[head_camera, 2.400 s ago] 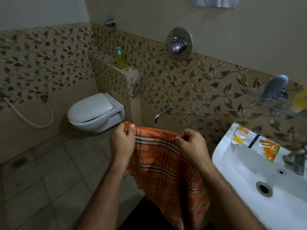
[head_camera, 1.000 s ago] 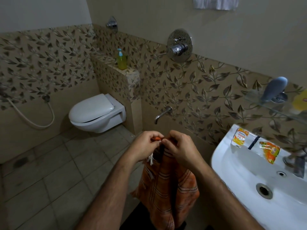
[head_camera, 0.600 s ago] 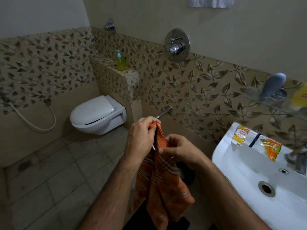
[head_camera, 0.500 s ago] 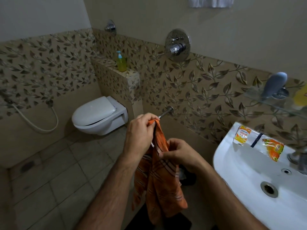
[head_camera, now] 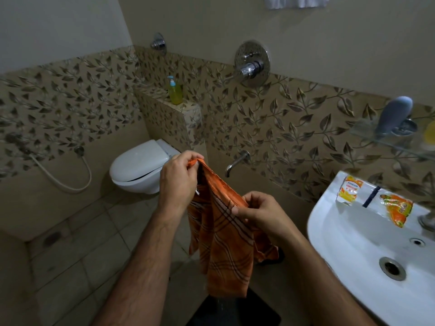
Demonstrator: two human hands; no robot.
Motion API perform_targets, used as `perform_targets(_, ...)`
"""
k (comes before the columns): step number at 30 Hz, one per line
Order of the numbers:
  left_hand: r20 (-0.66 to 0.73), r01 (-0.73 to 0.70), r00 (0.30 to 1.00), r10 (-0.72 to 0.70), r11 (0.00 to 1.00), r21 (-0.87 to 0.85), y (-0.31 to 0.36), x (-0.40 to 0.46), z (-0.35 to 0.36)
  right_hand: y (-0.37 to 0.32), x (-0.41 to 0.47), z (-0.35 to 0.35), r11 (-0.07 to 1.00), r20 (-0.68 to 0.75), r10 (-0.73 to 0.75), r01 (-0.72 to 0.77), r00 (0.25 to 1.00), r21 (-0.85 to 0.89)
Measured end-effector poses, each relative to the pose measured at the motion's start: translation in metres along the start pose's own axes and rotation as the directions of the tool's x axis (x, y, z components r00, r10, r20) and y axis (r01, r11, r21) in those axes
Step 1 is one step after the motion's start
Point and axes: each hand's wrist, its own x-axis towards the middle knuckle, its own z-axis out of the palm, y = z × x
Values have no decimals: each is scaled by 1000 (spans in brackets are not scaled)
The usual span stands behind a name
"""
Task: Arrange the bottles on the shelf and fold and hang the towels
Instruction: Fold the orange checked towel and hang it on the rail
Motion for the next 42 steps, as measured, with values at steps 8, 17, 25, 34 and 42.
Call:
perform_targets(8, 23, -10, 1000, 11, 1000, -29, 6, -3, 0, 2, 4, -2, 974, 136, 75, -102, 988, 203)
perform_targets(17, 86, -32, 996, 35, 999, -29, 17, -13, 6, -7, 3, 5, 955, 178, 47, -96, 983, 280)
perform_targets(25, 98, -42, 994, 43, 999, -19, 15, -14, 7, -17, -5, 4, 991, 25, 44, -40, 999, -128)
perform_targets(34, 57, -59, 997, 61, 998, -33, 19, -11, 3, -9, -11, 18, 893, -35, -38, 18, 999, -451)
perform_targets(42, 37, -84, 996, 86, 995, -49, 26, -8, -3, 12, -5, 23, 800, -173, -248, 101, 953, -591)
